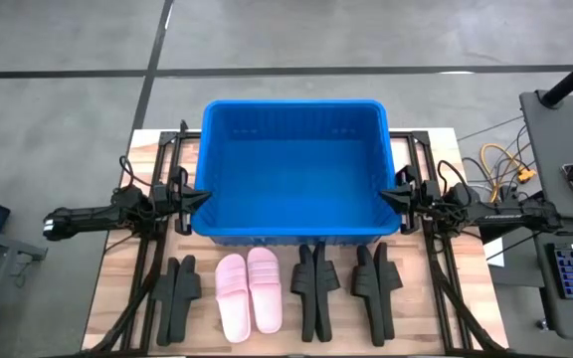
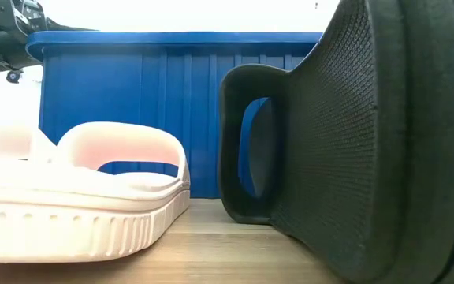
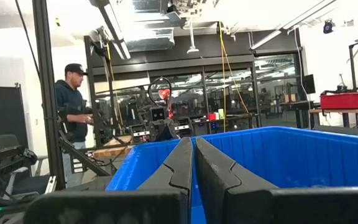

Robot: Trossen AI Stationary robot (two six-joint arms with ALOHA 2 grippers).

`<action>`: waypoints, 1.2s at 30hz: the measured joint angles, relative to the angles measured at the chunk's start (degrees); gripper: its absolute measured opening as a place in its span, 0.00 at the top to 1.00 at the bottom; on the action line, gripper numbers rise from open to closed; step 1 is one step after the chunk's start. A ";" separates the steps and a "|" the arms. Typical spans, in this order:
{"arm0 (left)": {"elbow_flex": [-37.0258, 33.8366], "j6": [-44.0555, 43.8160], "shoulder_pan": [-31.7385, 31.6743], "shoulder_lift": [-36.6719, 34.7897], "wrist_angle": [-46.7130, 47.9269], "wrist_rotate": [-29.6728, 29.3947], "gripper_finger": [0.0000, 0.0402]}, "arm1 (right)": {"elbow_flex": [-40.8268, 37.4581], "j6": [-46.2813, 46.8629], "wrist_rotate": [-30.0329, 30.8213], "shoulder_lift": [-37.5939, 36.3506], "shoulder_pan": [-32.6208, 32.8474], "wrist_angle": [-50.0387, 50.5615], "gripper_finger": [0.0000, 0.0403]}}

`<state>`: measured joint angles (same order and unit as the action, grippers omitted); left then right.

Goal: Pick and place slides into bin

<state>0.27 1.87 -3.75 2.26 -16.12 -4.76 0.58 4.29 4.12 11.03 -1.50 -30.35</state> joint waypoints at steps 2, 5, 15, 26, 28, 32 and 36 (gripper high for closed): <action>0.00 0.00 0.02 -0.02 0.00 0.00 1.00 | 0.00 -0.01 0.00 0.01 0.00 0.00 0.98; 0.00 0.00 0.00 -0.02 0.00 -0.02 1.00 | 0.00 -0.02 0.01 0.02 0.00 0.00 0.98; 0.00 0.01 0.00 -0.02 0.02 -0.02 1.00 | 0.00 0.00 0.02 0.02 -0.01 0.01 0.98; 0.00 0.01 0.01 -0.02 0.02 -0.01 1.00 | 0.00 -1.10 0.02 0.00 0.00 -0.37 0.98; 0.00 0.01 0.01 0.00 0.00 -0.01 1.00 | 0.00 -0.69 0.02 0.00 0.00 -0.41 0.98; 0.00 0.01 0.00 -0.02 0.01 -0.02 1.00 | 0.00 5.59 0.45 0.02 0.00 -0.63 0.98; 0.00 -0.01 0.00 -0.01 0.01 -0.01 1.00 | 0.04 12.48 1.15 -0.02 -0.04 -3.90 0.98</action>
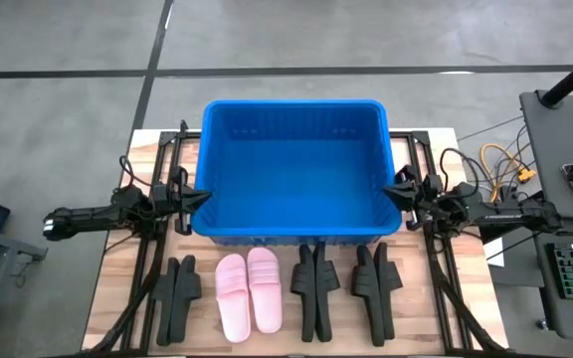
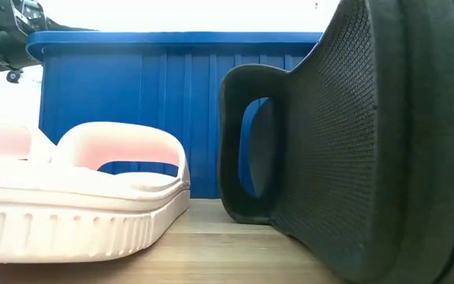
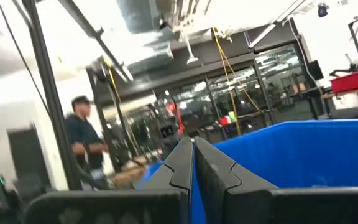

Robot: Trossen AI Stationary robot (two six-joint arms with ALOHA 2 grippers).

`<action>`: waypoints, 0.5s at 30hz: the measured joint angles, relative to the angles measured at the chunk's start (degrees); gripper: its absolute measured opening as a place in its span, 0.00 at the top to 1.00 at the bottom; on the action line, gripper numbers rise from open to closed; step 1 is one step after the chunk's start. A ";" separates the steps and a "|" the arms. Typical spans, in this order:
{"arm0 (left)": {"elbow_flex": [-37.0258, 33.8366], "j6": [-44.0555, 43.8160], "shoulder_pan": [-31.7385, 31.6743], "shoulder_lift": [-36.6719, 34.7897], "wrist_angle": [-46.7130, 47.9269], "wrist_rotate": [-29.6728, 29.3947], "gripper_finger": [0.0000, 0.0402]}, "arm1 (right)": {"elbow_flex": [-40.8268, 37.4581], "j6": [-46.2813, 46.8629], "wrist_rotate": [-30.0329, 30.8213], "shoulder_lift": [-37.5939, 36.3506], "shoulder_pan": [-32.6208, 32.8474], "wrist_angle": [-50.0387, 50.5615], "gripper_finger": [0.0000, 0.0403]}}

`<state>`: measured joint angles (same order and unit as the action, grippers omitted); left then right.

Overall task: Pick and place slides into bin
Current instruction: Put the black slipper into the blue bin

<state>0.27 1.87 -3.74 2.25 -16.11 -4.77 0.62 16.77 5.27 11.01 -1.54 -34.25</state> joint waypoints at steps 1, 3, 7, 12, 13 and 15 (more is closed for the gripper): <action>0.00 0.01 0.01 0.01 -0.01 0.00 1.00 | -0.02 1.43 0.50 0.06 0.02 -1.37 0.98; 0.00 0.00 -0.01 -0.05 -0.05 0.00 1.00 | -0.09 5.01 3.82 0.06 0.07 -5.23 0.98; 0.00 0.02 0.01 -0.03 -0.90 0.01 1.00 | 0.65 12.91 13.22 0.02 0.02 -13.31 0.98; -0.02 0.45 0.01 0.01 -6.79 -0.01 1.00 | 4.41 10.28 15.94 0.74 0.02 -14.00 0.98; -0.02 0.38 0.01 0.17 -9.25 -0.01 1.00 | 5.49 9.03 15.90 1.27 0.04 -13.92 0.98; -0.02 0.37 0.01 0.38 -15.03 -0.28 1.00 | 8.26 6.59 15.86 2.79 0.14 -13.76 0.97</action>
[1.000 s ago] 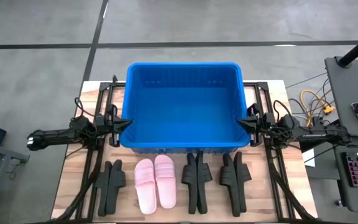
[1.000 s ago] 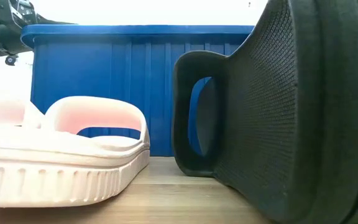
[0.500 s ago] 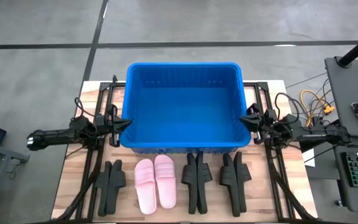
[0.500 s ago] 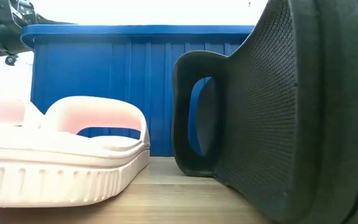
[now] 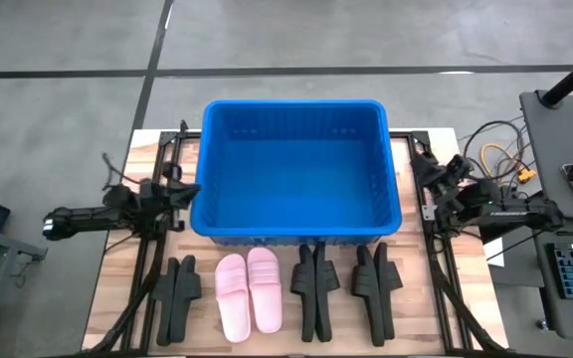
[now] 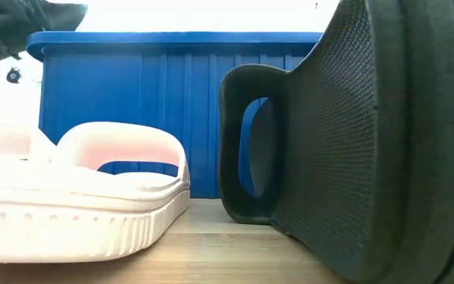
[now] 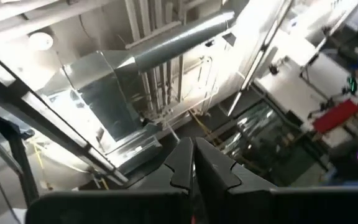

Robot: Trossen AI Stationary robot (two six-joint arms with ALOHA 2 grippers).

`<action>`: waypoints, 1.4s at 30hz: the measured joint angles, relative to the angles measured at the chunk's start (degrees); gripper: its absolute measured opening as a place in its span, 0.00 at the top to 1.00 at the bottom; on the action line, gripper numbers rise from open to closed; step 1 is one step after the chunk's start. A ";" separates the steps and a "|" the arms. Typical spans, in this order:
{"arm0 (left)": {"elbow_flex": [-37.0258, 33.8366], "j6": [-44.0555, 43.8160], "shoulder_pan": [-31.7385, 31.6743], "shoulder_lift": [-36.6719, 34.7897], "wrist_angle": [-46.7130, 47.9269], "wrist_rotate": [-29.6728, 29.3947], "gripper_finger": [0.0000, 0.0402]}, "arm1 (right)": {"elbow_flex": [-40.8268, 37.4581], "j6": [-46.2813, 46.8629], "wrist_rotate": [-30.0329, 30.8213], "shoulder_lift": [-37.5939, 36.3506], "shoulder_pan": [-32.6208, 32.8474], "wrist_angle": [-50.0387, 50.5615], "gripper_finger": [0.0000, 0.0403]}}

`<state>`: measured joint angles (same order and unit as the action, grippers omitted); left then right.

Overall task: Pick and place slides into bin
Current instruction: Put the black slipper into the blue bin

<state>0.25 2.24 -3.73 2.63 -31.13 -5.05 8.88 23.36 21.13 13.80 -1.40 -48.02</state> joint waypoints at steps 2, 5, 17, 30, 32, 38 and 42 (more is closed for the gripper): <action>-0.02 -0.16 0.02 0.03 -7.90 -2.40 1.00 | 3.45 -2.32 -0.40 1.97 0.01 0.77 0.96; -0.02 -0.35 -0.02 0.41 -17.50 -3.17 1.00 | 9.45 -5.67 -1.11 5.15 0.01 6.29 0.93; 4.70 -15.46 0.02 9.48 -20.96 -12.93 0.84 | 38.79 -2.72 -22.26 19.67 0.05 43.18 0.63; 12.40 -24.41 -0.02 23.48 -28.99 -8.62 0.55 | 66.98 11.80 -34.64 32.99 5.35 104.47 0.59; 12.77 -24.41 -0.02 24.17 -29.10 -8.81 0.54 | 68.57 13.31 -34.59 34.66 7.91 109.09 0.60; 12.60 -29.18 -0.02 26.50 -29.86 -8.93 0.54 | 69.53 18.45 -34.18 39.05 19.30 113.22 0.60; 12.52 -30.53 -0.02 28.20 -29.90 -8.94 0.54 | 69.44 25.17 -29.20 42.96 30.70 117.61 0.60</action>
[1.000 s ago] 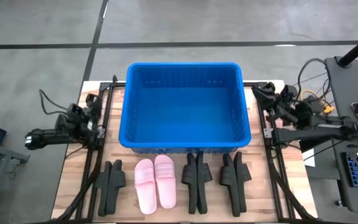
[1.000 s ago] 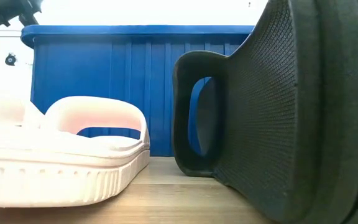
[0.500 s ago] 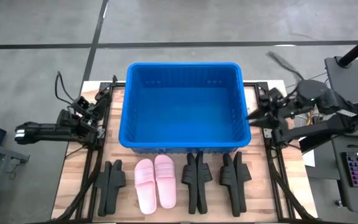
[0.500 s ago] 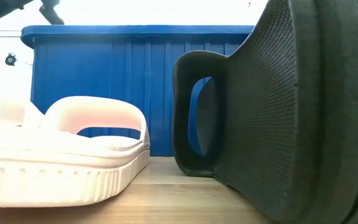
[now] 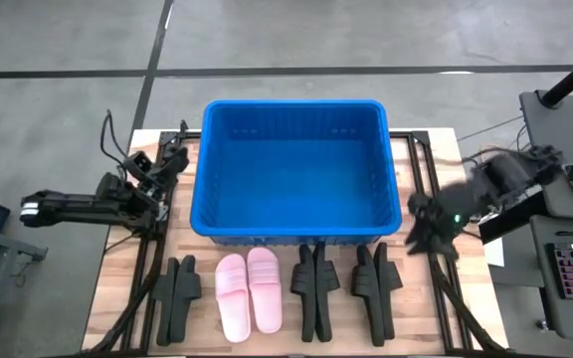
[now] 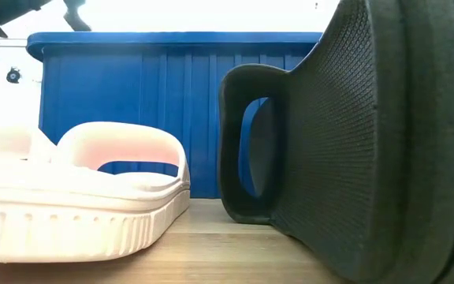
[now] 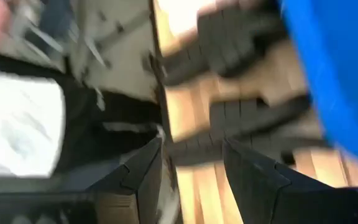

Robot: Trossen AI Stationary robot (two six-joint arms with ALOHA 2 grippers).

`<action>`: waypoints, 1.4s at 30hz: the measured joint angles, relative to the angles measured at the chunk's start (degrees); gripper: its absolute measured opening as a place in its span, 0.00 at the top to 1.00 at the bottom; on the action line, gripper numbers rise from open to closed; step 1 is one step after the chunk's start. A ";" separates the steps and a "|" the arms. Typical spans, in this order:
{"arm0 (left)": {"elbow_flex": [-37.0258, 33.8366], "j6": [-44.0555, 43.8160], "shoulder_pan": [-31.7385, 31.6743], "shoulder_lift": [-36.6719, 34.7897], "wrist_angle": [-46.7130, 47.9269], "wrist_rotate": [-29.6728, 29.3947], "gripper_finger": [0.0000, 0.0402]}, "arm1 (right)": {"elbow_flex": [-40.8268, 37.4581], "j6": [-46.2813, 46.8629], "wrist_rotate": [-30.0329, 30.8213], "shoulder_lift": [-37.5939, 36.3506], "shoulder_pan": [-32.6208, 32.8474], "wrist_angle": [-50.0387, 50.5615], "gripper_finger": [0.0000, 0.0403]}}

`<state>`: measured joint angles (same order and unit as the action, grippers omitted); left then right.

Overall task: Pick and place slides into bin
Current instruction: Put the black slipper into the blue bin

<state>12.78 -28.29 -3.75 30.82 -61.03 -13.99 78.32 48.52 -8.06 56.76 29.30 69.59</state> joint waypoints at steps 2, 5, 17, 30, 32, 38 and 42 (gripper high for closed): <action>0.00 -0.09 0.00 0.79 0.00 0.00 0.54 | -0.02 4.18 3.47 2.35 6.43 2.13 0.60; 0.00 -1.61 0.00 1.67 -0.01 -0.01 0.54 | -0.06 10.58 9.22 6.12 15.74 4.32 0.60; 0.04 -2.98 0.00 3.11 -0.13 0.21 0.54 | -0.07 36.12 34.04 21.69 35.81 5.37 0.60; 0.04 -2.91 0.01 3.02 -0.05 0.26 0.54 | -0.11 50.26 33.85 40.50 40.89 16.46 0.65; 0.04 -2.92 0.01 3.02 -0.07 0.26 0.54 | -0.13 51.03 34.23 42.70 41.24 17.40 0.66; 0.04 -2.93 0.02 3.02 -0.07 0.28 0.54 | -0.13 52.22 35.20 48.42 42.01 17.42 0.65; 0.04 -2.93 0.02 3.02 -0.07 0.28 0.54 | -0.13 54.36 35.17 50.31 41.95 17.37 0.58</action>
<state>12.82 -31.22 -3.73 33.85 -61.10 -13.72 78.19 102.89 27.11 107.07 71.24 86.96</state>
